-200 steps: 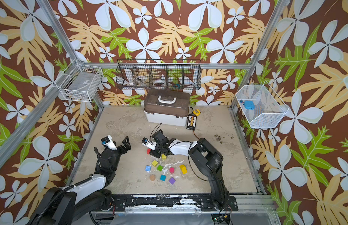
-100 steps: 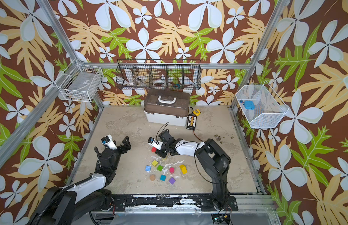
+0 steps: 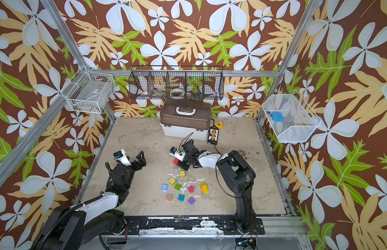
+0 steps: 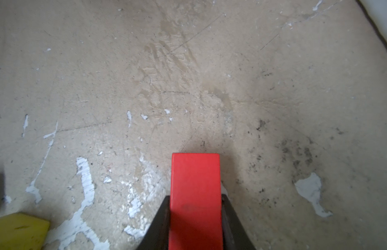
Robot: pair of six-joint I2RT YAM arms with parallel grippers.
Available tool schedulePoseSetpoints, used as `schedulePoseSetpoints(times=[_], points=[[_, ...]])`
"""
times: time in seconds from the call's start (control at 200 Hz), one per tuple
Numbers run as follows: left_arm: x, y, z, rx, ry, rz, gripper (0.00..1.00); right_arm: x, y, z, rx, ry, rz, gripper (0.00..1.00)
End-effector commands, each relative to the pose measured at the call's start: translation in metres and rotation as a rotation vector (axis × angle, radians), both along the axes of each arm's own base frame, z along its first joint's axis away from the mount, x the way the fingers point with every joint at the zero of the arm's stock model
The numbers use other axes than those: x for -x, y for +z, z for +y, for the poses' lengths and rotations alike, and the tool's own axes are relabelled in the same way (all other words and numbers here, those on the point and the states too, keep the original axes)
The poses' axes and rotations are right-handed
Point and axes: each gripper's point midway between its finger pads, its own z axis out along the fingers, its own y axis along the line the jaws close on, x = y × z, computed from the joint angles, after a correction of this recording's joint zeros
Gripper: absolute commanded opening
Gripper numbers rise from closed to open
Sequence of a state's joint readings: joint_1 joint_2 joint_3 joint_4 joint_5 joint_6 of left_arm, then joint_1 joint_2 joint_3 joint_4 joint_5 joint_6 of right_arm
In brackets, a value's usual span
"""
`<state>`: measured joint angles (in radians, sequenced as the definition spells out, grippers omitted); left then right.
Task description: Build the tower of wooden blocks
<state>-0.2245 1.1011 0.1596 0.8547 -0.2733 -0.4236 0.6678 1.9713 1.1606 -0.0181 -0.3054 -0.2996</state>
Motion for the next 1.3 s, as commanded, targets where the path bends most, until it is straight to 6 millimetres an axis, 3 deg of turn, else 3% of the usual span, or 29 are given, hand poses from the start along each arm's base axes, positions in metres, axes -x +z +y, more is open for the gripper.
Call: schedulePoseSetpoints(times=[0.0, 0.165, 0.53, 0.741, 0.861, 1.006, 1.136, 1.296], points=[[-0.002, 0.004, -0.001, -0.001, -0.008, -0.012, 1.0, -0.003, -0.004, -0.008, 0.028, -0.034, -0.021, 0.41], [-0.001, 0.004, 0.0, -0.001, -0.004, -0.014, 1.0, -0.007, 0.001, -0.017, 0.038, -0.076, -0.061, 0.53], [-0.002, 0.004, -0.001, -0.002, -0.007, -0.014, 1.0, -0.021, 0.003, -0.032, 0.014, -0.15, -0.055, 0.54], [0.0, 0.006, -0.002, -0.001, -0.013, -0.026, 1.0, -0.023, 0.007, -0.031, 0.003, -0.148, -0.047, 0.54], [-0.001, 0.007, -0.001, 0.0, -0.007, -0.028, 1.0, -0.021, 0.036, -0.032, -0.036, -0.161, -0.081, 0.54], [-0.006, 0.002, -0.003, -0.009, -0.014, 0.003, 1.0, -0.017, 0.096, -0.044, -0.135, -0.232, -0.186, 0.58], [-0.008, 0.0, -0.005, -0.008, -0.021, 0.016, 1.0, -0.007, 0.147, -0.066, -0.252, -0.35, -0.27, 0.62], [-0.004, -0.001, -0.005, -0.003, -0.026, 0.018, 1.0, 0.008, 0.178, -0.108, -0.365, -0.544, -0.351, 0.74]])
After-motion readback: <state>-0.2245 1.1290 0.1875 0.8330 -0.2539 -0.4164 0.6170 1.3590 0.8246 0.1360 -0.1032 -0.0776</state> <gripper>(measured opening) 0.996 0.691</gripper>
